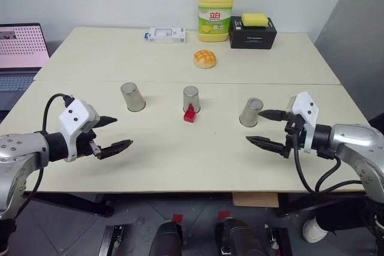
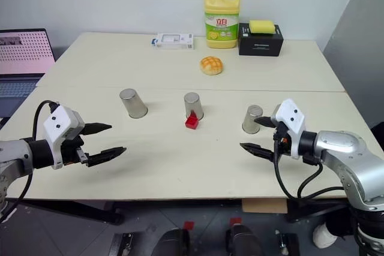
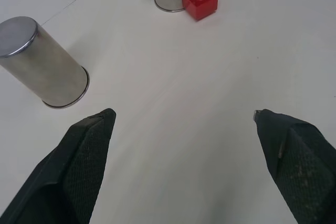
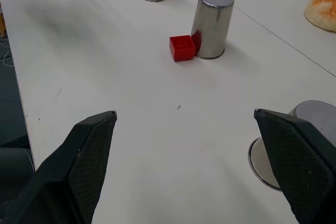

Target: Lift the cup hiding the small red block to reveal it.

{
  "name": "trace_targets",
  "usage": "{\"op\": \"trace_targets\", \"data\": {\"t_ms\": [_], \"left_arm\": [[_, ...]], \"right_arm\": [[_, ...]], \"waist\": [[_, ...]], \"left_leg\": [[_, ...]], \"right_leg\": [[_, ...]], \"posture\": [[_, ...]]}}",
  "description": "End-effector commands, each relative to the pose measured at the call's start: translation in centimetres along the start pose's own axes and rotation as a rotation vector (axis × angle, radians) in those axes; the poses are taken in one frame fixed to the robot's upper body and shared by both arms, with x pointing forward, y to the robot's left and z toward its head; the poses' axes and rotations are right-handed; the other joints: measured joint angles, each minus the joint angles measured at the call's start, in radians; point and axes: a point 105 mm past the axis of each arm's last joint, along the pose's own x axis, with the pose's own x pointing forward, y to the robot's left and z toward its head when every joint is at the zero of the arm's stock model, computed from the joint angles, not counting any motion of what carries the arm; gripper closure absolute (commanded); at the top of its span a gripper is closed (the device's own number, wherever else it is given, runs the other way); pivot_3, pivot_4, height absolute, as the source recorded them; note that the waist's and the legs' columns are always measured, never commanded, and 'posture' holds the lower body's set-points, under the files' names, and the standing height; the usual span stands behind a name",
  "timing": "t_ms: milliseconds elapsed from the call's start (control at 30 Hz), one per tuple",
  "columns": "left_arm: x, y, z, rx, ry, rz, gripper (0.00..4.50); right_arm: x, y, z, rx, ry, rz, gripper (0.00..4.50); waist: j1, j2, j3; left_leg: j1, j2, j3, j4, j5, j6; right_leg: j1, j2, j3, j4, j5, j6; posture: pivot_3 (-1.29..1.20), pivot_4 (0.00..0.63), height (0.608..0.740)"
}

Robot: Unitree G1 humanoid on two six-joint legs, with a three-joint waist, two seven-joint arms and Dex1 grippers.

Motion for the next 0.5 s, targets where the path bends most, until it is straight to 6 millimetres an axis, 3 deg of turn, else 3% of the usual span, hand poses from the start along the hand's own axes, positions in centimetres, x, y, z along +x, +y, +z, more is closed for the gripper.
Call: {"op": "trace_targets", "data": {"t_ms": [33, 500], "left_arm": [[-0.57, 0.38, 1.42, 0.032, -0.055, 0.025, 0.0], [-0.45, 0.23, 1.67, 0.039, -0.039, 0.032, 0.0]], "right_arm": [[-0.18, 0.03, 1.0, -0.045, -0.025, 0.003, 0.04], [-0.07, -0.2, 1.11, -0.048, -0.023, -0.001, 0.04]], "waist": [[0.0, 0.0, 0.0], [0.0, 0.0, 0.0]], "left_leg": [[0.0, 0.0, 0.0, 0.0, 0.0, 0.0], [0.0, 0.0, 0.0, 0.0, 0.0, 0.0]], "right_leg": [[0.0, 0.0, 0.0, 0.0, 0.0, 0.0], [0.0, 0.0, 0.0, 0.0, 0.0, 0.0]], "posture": [[0.0, 0.15, 0.74], [0.0, 0.15, 0.74]]}}
